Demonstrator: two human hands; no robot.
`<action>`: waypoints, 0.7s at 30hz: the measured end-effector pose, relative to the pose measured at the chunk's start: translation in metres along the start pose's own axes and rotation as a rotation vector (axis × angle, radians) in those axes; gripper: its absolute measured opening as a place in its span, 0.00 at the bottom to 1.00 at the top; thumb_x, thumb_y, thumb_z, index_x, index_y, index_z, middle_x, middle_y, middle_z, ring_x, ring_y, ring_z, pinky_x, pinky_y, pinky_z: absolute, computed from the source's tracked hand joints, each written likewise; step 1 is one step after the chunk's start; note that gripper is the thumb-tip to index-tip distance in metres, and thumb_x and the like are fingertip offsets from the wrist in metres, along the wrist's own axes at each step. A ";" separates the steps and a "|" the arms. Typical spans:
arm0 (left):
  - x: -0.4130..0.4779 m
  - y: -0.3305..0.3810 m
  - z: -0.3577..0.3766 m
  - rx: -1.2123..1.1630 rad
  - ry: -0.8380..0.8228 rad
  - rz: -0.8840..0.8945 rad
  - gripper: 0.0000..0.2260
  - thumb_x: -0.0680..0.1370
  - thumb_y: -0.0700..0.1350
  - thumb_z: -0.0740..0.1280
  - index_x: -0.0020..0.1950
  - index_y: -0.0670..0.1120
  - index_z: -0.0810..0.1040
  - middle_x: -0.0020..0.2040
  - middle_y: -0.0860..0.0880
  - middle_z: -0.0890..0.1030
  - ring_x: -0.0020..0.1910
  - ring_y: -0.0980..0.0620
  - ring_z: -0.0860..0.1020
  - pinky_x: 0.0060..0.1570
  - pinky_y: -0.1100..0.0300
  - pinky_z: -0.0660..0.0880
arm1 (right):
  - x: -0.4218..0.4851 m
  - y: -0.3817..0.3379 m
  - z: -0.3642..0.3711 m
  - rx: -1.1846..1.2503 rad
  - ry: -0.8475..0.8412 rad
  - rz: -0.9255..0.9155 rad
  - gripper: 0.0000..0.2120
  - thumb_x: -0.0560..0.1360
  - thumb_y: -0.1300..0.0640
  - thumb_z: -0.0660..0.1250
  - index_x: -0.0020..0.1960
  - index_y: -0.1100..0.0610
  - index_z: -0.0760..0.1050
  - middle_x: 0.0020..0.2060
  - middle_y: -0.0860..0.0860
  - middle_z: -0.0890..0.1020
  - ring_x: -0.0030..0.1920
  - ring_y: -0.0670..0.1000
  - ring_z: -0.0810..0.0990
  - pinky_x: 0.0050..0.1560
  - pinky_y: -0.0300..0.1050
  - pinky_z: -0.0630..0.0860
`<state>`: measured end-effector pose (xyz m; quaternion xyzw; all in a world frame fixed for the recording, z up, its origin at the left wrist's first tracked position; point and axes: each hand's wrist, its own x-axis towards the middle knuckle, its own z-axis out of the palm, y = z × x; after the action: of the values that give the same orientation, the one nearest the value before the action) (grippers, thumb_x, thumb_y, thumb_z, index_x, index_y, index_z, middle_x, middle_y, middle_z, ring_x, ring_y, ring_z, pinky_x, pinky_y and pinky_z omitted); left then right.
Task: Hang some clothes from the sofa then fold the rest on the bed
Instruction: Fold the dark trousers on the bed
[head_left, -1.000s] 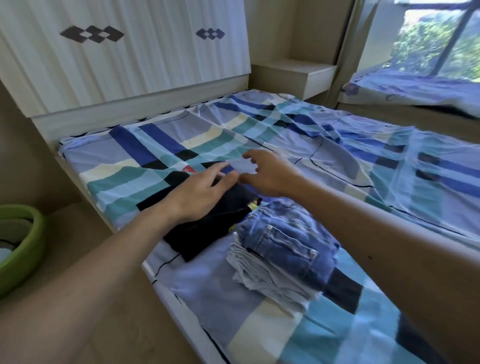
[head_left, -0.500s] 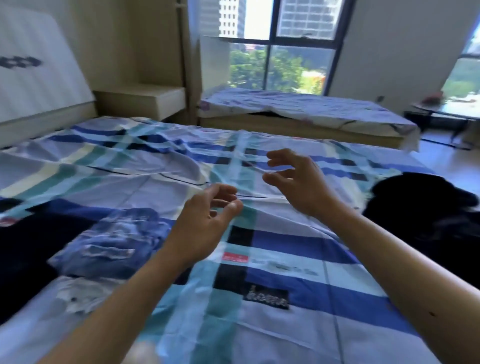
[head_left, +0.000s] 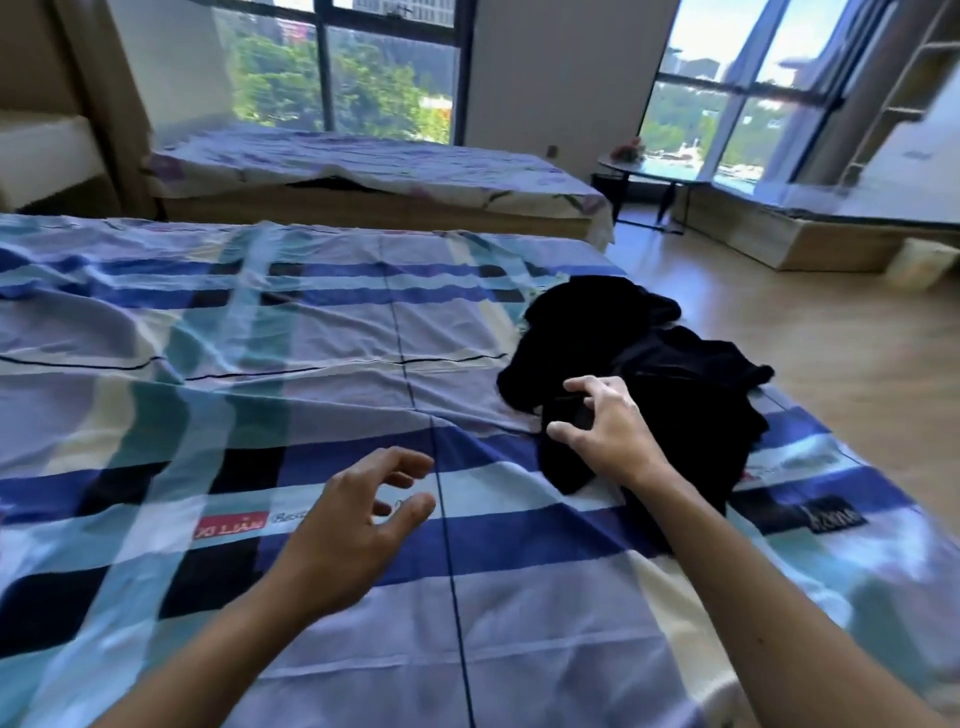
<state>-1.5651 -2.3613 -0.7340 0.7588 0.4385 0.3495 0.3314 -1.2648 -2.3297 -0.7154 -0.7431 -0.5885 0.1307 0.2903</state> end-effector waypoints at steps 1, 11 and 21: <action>0.000 -0.004 0.001 0.017 -0.009 -0.001 0.09 0.78 0.48 0.71 0.58 0.57 0.79 0.55 0.61 0.81 0.58 0.61 0.78 0.52 0.60 0.79 | 0.005 0.005 -0.004 -0.074 -0.046 0.017 0.33 0.69 0.51 0.78 0.72 0.53 0.71 0.68 0.55 0.67 0.68 0.55 0.71 0.71 0.46 0.68; -0.001 -0.010 0.001 0.110 -0.016 -0.003 0.11 0.78 0.50 0.70 0.59 0.57 0.78 0.54 0.65 0.79 0.57 0.66 0.76 0.50 0.68 0.75 | 0.032 0.035 0.011 -0.474 -0.179 0.227 0.17 0.75 0.59 0.68 0.61 0.45 0.78 0.61 0.53 0.78 0.63 0.58 0.77 0.60 0.51 0.74; -0.009 -0.001 0.024 -0.441 -0.127 -0.287 0.34 0.58 0.59 0.79 0.62 0.51 0.77 0.52 0.57 0.86 0.53 0.57 0.84 0.46 0.63 0.80 | -0.058 -0.095 0.062 0.646 -0.489 -0.377 0.09 0.76 0.68 0.66 0.47 0.54 0.76 0.40 0.48 0.78 0.43 0.45 0.76 0.47 0.42 0.74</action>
<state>-1.5489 -2.3733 -0.7502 0.6187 0.4331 0.3380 0.5616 -1.3899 -2.3547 -0.7173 -0.4413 -0.6938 0.4247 0.3787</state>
